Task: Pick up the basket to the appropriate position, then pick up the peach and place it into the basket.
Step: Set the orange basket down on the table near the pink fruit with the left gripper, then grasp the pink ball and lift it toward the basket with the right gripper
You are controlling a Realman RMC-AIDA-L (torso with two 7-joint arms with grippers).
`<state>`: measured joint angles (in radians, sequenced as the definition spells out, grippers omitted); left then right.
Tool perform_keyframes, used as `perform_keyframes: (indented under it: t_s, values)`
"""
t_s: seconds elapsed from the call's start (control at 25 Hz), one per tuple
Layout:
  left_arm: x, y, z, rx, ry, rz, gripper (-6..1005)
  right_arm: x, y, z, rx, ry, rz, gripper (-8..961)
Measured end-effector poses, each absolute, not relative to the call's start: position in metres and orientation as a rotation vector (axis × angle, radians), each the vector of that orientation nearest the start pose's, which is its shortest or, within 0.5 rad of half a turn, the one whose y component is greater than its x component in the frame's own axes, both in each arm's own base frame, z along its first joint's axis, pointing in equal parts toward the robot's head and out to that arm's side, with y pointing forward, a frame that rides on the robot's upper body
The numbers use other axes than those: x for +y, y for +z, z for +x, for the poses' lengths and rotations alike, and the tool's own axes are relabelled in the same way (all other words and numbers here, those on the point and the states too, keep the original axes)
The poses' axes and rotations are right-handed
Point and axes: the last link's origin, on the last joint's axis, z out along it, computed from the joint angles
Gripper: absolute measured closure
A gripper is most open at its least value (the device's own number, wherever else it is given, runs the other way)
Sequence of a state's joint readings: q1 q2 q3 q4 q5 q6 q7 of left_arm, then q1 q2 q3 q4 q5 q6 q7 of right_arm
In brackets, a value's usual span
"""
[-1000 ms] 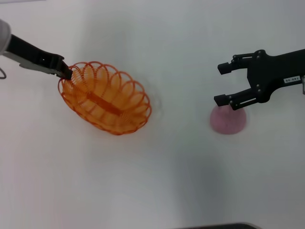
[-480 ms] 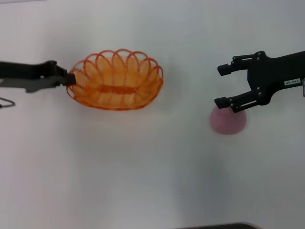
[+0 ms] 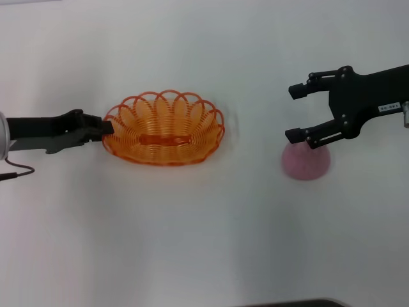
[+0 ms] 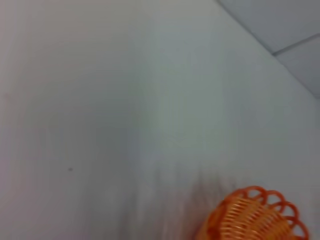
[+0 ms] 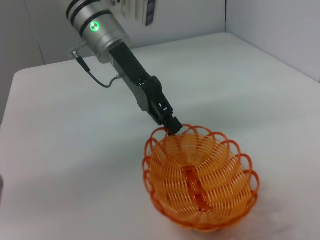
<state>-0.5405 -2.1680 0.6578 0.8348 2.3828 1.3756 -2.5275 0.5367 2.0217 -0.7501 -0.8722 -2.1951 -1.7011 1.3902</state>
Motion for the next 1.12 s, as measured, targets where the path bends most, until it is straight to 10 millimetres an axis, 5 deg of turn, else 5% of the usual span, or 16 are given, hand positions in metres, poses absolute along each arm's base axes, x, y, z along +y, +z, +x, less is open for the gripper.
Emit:
perform_keyframes:
  t_s: [0.28,0.6,0.96,1.04,1.12]
  values:
    - [0.328,0.002,-0.288,-1.936,-0.528,-2.111,749,0.329,0.039,0.261,0.364,0.340,-2.924,39]
    - [0.318,0.048,-0.288,-1.327,-0.687,-2.324,522,0.340,0.071,0.251,0.525,0.678,-2.712,41]
    - [0.276,0.038,-0.281,-0.808,-0.563,-2.706,398,0.352,0.103,0.241,0.794,0.654,-2.683,40]
    - [0.270,0.034,-0.285,-0.760,-0.554,-2.731,161,0.350,0.110,0.236,0.773,0.593,-2.716,39]
    - [0.263,0.030,-0.290,-0.745,-0.553,-2.747,146,0.346,0.116,0.231,0.741,0.511,-2.756,39]
